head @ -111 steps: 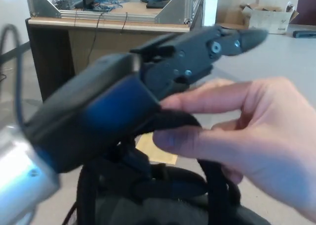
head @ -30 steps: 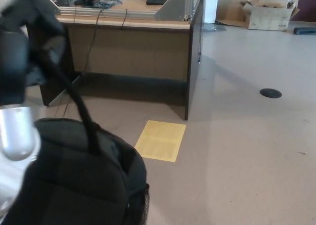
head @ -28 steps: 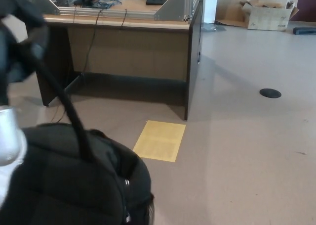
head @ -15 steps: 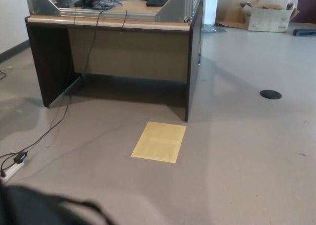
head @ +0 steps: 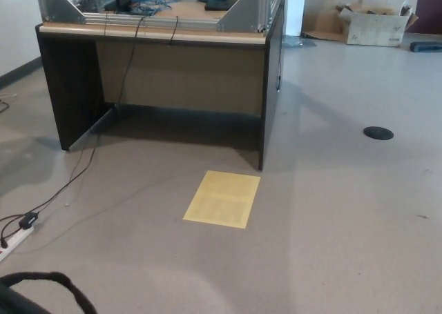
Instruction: A person hands over a black lunchbag to the robot and the robot uses its left hand to grab the strips of the lunchbag, the gives it back to the person.
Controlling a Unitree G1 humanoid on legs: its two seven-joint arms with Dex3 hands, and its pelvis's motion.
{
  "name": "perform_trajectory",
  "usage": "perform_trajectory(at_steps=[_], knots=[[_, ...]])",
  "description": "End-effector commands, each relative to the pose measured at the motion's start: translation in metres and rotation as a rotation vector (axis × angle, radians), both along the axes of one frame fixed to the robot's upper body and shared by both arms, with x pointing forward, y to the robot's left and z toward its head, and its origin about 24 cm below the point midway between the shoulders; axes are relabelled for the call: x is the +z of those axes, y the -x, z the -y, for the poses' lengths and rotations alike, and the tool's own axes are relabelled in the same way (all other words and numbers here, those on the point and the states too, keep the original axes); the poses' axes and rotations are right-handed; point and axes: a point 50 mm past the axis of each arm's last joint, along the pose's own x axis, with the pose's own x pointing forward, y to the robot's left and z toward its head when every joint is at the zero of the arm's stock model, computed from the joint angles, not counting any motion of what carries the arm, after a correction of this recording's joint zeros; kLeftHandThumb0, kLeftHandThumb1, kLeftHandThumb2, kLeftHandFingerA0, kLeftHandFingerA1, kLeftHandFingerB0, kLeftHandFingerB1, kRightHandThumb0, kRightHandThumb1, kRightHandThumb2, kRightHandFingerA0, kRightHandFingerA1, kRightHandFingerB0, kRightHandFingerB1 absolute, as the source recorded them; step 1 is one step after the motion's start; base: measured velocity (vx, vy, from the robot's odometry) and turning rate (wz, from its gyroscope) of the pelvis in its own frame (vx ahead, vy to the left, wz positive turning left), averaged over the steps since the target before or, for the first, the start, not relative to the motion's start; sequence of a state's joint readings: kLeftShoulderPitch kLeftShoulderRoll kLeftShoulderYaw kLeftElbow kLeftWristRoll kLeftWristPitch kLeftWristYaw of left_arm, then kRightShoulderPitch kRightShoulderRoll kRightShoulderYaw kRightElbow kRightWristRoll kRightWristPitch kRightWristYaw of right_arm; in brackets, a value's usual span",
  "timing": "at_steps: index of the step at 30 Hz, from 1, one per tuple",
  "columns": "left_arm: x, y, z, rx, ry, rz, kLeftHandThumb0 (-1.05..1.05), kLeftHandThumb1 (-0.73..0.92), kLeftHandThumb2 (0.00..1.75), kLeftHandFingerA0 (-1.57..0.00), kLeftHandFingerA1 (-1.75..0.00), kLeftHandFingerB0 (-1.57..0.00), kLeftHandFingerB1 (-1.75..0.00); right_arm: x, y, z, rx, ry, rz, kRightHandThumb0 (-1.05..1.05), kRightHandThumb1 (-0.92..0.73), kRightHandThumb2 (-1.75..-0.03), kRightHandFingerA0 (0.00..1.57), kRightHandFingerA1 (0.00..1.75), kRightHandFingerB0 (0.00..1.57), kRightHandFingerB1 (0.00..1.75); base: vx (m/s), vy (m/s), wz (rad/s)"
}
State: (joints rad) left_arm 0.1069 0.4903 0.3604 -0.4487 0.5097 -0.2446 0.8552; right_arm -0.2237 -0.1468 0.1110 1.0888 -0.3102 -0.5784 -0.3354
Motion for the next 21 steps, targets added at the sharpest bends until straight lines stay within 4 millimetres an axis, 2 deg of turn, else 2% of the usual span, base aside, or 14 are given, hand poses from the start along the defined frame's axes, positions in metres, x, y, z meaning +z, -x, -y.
perform_trajectory(at_steps=[1,4,6,7,10,11,13,15,16,17,21], knots=[[-0.032,0.021,0.025,-0.162,-0.202,0.104,-0.1,0.54,0.62,-0.94,-1.75,-0.8,-1.6,0.005,-0.005,0.008,-0.011,0.005,0.01,-0.37,-0.63,-0.59,0.47,0.45,0.46,0.39,0.0,0.0,0.0],[-0.042,0.019,0.027,-0.148,-0.208,0.067,-0.07,0.51,0.65,-0.91,-1.75,-0.71,-1.7,0.004,-0.003,0.008,-0.006,0.02,0.014,-0.37,-0.63,-0.58,0.49,0.46,0.47,0.39,0.0,0.0,0.0],[-0.044,0.015,0.026,-0.143,-0.214,0.071,-0.09,0.51,0.66,-0.9,-1.75,-0.75,-1.67,0.004,-0.003,0.009,-0.009,0.016,0.004,-0.37,-0.63,-0.58,0.49,0.46,0.47,0.39,0.0,0.0,0.0],[-0.045,0.012,0.025,-0.16,-0.229,0.06,-0.07,0.5,0.67,-0.93,-1.75,-0.71,-1.72,0.003,-0.003,0.009,-0.01,0.013,0.001,-0.36,-0.63,-0.58,0.5,0.46,0.47,0.39,0.0,0.0,0.0],[-0.048,0.005,0.022,-0.176,-0.231,0.038,-0.05,0.49,0.66,-0.93,-1.75,-0.7,-1.71,0.005,-0.005,0.01,-0.017,0.015,0.004,-0.35,-0.63,-0.58,0.5,0.46,0.47,0.39,0.0,0.0,0.0],[-0.049,0.001,0.02,-0.182,-0.233,0.038,-0.01,0.36,0.84,-1.23,-1.35,-1.03,-1.25,0.005,-0.005,0.01,-0.017,0.017,0.006,-0.35,-0.63,-0.58,0.51,0.46,0.47,0.39,0.0,0.0,0.0],[-0.049,-0.007,0.016,-0.187,-0.236,0.05,-0.01,0.36,0.83,-1.24,-1.37,-1.03,-1.25,0.005,-0.005,0.01,-0.015,0.019,0.003,-0.35,-0.63,-0.58,0.5,0.46,0.47,0.39,0.0,0.0,0.0],[-0.046,-0.015,0.014,-0.184,-0.235,0.052,-0.05,0.37,0.82,-1.27,-1.4,-1.04,-1.28,0.003,-0.003,0.01,-0.018,0.017,-0.002,-0.36,-0.63,-0.58,0.5,0.46,0.47,0.39,0.0,0.0,0.0],[-0.04,-0.022,0.016,-0.179,-0.24,0.043,-0.06,0.51,0.59,-0.94,-1.75,-0.72,-1.68,0.003,-0.002,0.011,-0.017,0.023,-0.005,-0.36,-0.63,-0.58,0.5,0.46,0.47,0.39,0.0,0.0,0.0],[-0.032,-0.032,0.017,-0.204,-0.266,0.055,0.0,0.36,0.83,-1.26,-1.37,-1.06,-1.26,0.002,-0.001,0.011,-0.017,0.024,-0.002,-0.35,-0.63,-0.58,0.51,0.47,0.48,0.4,0.0,0.0,0.0],[-0.008,-0.06,0.026,-0.218,-0.322,0.095,-0.11,0.34,0.82,-1.2,-1.34,-1.02,-1.24,0.001,0.001,0.01,-0.018,0.013,-0.007,-0.36,-0.63,-0.59,0.49,0.46,0.47,0.39,0.0,0.0,0.0]])
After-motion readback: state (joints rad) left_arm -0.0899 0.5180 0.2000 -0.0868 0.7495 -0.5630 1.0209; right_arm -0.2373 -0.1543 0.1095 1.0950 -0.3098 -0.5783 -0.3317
